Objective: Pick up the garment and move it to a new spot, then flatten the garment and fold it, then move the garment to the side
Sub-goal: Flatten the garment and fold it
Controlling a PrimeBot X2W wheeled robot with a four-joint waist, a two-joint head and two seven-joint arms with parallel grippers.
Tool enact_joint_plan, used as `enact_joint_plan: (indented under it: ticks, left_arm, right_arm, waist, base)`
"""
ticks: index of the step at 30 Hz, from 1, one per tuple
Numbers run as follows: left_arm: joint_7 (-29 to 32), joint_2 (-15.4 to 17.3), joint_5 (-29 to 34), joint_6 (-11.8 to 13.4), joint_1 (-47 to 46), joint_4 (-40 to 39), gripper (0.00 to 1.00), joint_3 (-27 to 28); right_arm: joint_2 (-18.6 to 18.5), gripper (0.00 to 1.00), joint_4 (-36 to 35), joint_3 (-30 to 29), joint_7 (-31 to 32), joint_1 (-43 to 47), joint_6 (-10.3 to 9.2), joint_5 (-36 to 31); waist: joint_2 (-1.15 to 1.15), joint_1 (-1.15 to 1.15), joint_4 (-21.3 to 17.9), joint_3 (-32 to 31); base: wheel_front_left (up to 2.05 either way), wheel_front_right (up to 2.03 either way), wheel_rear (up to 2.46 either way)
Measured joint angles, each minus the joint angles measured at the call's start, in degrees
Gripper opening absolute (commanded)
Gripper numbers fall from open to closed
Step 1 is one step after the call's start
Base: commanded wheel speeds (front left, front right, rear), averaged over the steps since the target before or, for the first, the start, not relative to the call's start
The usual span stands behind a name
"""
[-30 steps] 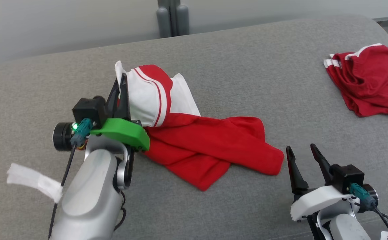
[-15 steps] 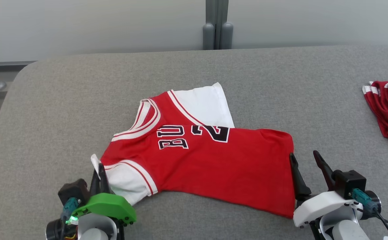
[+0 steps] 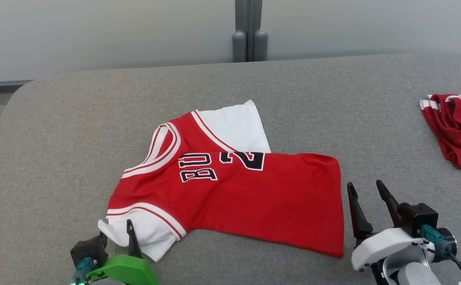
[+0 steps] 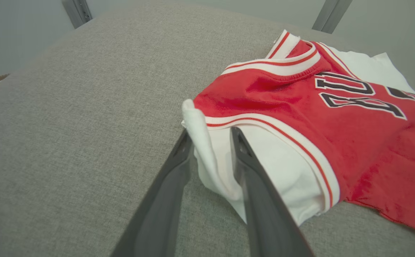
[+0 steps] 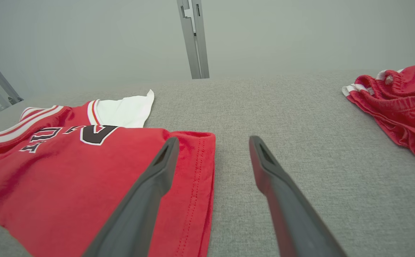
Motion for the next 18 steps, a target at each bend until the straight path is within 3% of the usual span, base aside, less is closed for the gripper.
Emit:
enact_joint_plan:
  ticks: [6,9,18]
  left_arm:
    - [-1.79,2.53,4.0,0.47,-1.11,-1.32,1.0,-1.68]
    - [-0.88,3.1,6.17,-0.86,-4.37,-1.97,1.0,-4.37]
    - [7.39,1.69,8.09,-12.28,-15.14,1.43,1.0,-15.07]
  right_arm:
    - [-0.01,1.0,-0.07,-0.65,-0.01,0.65,0.0,-0.04]
    - [-0.01,1.0,-0.02,-0.48,-0.01,0.79,0.0,-0.07]
    - [-0.01,1.0,-0.25,0.46,0.49,0.93,0.0,-0.16]
  waist:
    - [0.0,0.0,-0.9,-0.58]
    - [0.0,0.0,-1.49,-0.96]
    - [0.0,0.0,-4.08,-1.33]
  base:
    - [0.0,0.0,0.0]
    - [0.0,0.0,0.0]
    - [0.0,0.0,0.0]
